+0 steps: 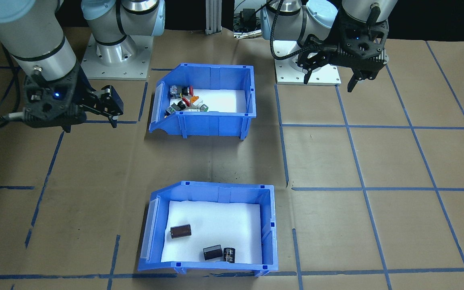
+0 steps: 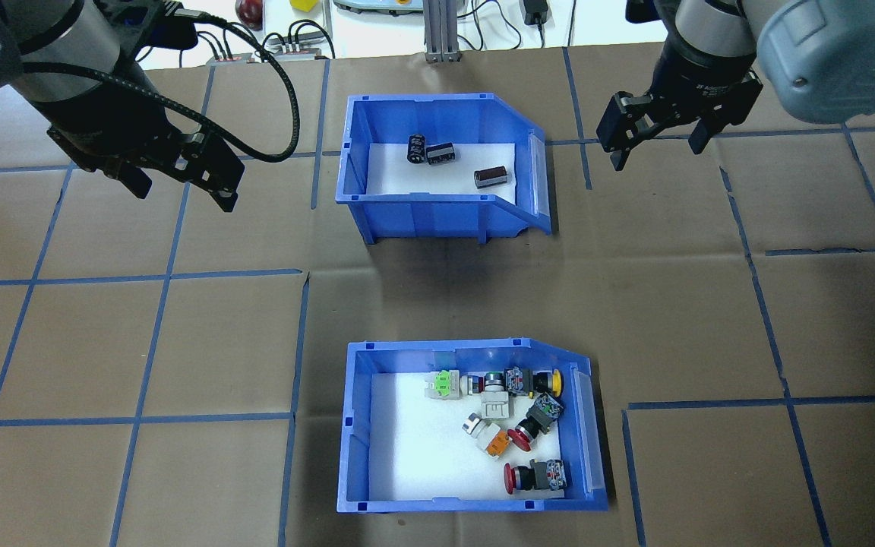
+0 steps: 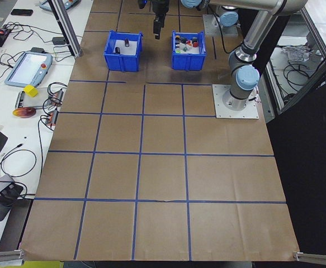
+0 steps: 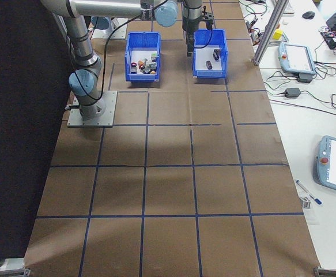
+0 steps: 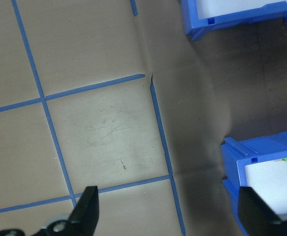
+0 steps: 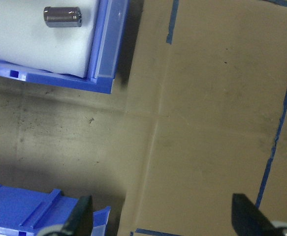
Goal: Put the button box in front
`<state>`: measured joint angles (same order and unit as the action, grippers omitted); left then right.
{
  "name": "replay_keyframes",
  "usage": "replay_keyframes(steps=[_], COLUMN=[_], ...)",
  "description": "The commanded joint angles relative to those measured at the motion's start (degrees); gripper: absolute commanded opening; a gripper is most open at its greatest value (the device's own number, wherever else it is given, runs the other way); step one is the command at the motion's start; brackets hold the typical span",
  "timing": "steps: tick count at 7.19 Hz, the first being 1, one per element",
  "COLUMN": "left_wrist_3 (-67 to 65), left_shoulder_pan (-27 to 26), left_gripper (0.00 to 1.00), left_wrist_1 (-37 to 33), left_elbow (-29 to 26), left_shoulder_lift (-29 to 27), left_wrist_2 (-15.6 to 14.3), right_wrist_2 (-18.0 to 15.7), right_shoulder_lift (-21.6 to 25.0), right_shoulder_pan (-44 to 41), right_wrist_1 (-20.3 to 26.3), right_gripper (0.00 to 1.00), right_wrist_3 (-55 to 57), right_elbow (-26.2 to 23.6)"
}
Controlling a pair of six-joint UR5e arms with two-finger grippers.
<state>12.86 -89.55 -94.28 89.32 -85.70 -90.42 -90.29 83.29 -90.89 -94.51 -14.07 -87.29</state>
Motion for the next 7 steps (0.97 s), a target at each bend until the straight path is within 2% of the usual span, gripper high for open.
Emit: replay_keyframes(steps=[1,4,6,7], left_wrist_3=[-0.4,-15.5,-36.5,-43.0], left_shoulder_pan=[0.1,0.2,-0.1,-0.5], left_gripper=[1.0,0.99,0.96,0.92], left_wrist_1=[0.0,0.1,1.0,1.1], left_elbow=[0.2,1.1,3.0,5.1], left_shoulder_lift=[-0.3,-1.8,-0.4,0.9], left_wrist_2=[0.2,-0.3,0.5,0.7], right_wrist_2=[-0.2,-0.9,-0.9,-0.7], right_shoulder_lift=[-7.1,-19.6,-24.5,-25.1], right_shoulder_pan=[-3.7,-14.7,-20.4,-21.3], right_wrist_1=[0.0,0.1,0.2,0.4], right_gripper=[1.0,1.0,1.0,1.0], right_wrist_3=[-15.6,-28.3,-35.5,-40.3], right_elbow=[6.6,19.4,24.3,24.4])
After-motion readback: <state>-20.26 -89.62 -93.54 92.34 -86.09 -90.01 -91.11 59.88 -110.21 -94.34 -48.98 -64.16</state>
